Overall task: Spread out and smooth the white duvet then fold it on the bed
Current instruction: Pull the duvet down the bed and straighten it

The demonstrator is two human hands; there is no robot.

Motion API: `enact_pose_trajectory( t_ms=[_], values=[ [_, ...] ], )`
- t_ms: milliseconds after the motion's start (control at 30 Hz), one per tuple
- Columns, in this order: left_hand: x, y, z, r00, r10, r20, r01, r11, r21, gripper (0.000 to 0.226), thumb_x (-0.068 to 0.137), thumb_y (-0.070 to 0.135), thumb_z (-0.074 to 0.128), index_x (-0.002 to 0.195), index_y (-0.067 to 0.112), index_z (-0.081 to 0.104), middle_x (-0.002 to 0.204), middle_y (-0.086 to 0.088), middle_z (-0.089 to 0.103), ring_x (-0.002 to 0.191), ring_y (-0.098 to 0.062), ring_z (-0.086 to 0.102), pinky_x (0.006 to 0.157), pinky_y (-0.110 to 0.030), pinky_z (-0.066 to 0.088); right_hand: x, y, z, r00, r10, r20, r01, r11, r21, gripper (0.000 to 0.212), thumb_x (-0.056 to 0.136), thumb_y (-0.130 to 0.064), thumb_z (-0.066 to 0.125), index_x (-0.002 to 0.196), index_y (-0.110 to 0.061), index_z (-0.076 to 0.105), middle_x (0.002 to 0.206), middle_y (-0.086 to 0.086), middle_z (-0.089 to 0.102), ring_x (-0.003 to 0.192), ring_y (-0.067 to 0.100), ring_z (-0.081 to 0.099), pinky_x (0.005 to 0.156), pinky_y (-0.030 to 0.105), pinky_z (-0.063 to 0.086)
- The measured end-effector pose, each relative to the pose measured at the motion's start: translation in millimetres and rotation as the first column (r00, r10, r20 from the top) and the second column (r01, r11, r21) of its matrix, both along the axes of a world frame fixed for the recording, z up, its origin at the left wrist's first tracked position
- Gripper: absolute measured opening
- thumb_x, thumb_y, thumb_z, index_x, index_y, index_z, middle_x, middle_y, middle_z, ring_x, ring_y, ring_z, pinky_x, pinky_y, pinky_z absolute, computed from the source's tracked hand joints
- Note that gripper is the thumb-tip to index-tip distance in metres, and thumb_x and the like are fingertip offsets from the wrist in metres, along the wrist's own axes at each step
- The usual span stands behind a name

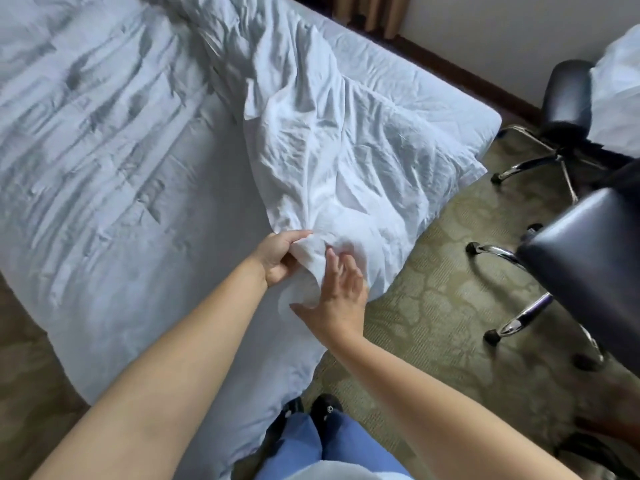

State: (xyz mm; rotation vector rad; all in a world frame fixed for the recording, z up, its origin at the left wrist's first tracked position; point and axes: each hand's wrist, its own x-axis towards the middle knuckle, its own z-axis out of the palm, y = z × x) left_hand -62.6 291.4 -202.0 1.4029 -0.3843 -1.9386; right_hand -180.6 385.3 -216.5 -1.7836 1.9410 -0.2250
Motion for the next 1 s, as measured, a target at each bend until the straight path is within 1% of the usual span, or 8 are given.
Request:
enact_pose_trajectory(
  t_ms=[100,200,267,367,433,500,600,1000],
  values=[
    [-12.4,-4.1,21.0,0.993,-0.034,-0.116,0.033,0.999,-0.015,0.026,0.095,0.015,0.05,0.107,-0.002,0.066,0.095,-0.011,0.068,0.08,-0.019,0.067,0.073,-0.028,0.057,13.0,-14.2,14.1,0.963,-0.247,0.112,0.256,0.964,-0.073,0.103,0.077,-0.055,0.065,0.135,-0.037,-0.019,0.148,0.002,0.002,0.136,0.023,0.005,0.117,0.039,0.009],
    [-16.5,-9.5,44.3,0.985,-0.074,-0.154,0.065,0.996,-0.067,0.03,0.096,0.013,0.045,0.093,0.001,0.073,0.087,-0.007,0.071,0.074,-0.014,0.069,0.071,-0.024,0.056,5.4,-42.8,34.1,0.905,-0.363,0.221,0.41,0.882,-0.231,0.071,0.082,-0.018,0.061,0.142,-0.03,0.025,0.14,0.0,0.037,0.126,0.024,0.037,0.103,0.036,0.031],
    [-12.1,-12.4,53.8,0.993,-0.07,-0.093,0.06,0.992,-0.108,0.023,0.094,0.005,0.046,0.1,-0.004,0.066,0.081,-0.008,0.071,0.068,-0.014,0.068,0.067,-0.024,0.057,-14.2,-63.0,47.0,0.948,-0.308,0.077,0.307,0.826,-0.473,0.043,0.075,-0.001,0.052,0.114,-0.017,0.059,0.109,0.002,0.062,0.096,0.027,0.059,0.074,0.036,0.044],
    [0.5,-9.1,41.7,0.998,-0.021,0.063,0.028,0.993,-0.112,0.02,0.088,-0.005,0.054,0.107,-0.009,0.061,0.08,-0.011,0.07,0.064,-0.015,0.069,0.063,-0.026,0.059,-47.1,-67.5,44.6,0.976,-0.122,-0.179,-0.058,0.652,-0.756,0.019,0.066,-0.005,0.045,0.071,-0.013,0.061,0.063,0.002,0.058,0.058,0.026,0.056,0.052,0.028,0.039],
    [6.2,9.6,16.2,0.986,-0.038,0.162,0.044,0.999,-0.032,0.014,0.088,-0.007,0.056,0.1,-0.004,0.062,0.076,-0.01,0.072,0.06,-0.015,0.069,0.057,-0.027,0.059,-52.9,-44.1,24.1,0.947,0.154,-0.281,-0.302,0.724,-0.62,0.021,0.065,0.0,0.046,0.074,-0.012,0.061,0.067,0.005,0.058,0.062,0.026,0.057,0.052,0.029,0.038],
    [8.7,35.5,-13.4,0.96,-0.047,0.276,0.024,0.996,0.083,0.017,0.089,-0.006,0.056,0.104,0.002,0.057,0.075,-0.009,0.071,0.059,-0.018,0.067,0.046,-0.028,0.056,-46.6,-10.3,-2.0,0.931,0.344,-0.125,-0.363,0.912,-0.19,0.035,0.069,0.009,0.046,0.096,-0.01,0.057,0.095,0.009,0.06,0.09,0.029,0.056,0.063,0.034,0.041],
    [17.8,63.6,-50.8,0.869,-0.063,0.49,-0.004,0.991,0.134,0.035,0.088,-0.004,0.058,0.113,0.015,0.043,0.091,-0.003,0.06,0.072,-0.019,0.06,0.043,-0.028,0.054,-31.8,34.0,-43.6,0.924,0.375,0.069,-0.378,0.877,0.296,0.045,0.078,0.008,0.046,0.12,-0.01,0.047,0.121,0.01,0.048,0.114,0.03,0.045,0.08,0.037,0.044],
    [50.2,98.9,-90.8,0.756,-0.248,0.606,0.118,0.962,0.246,0.039,0.092,0.002,0.044,0.125,0.021,0.049,0.098,-0.005,0.057,0.093,-0.019,0.051,0.084,-0.032,0.043,-0.2,49.3,-70.9,0.943,0.303,0.139,-0.333,0.833,0.441,0.059,0.091,0.0,0.038,0.146,-0.02,0.03,0.144,0.006,0.042,0.118,0.03,0.051,0.083,0.039,0.051]
  ],
)
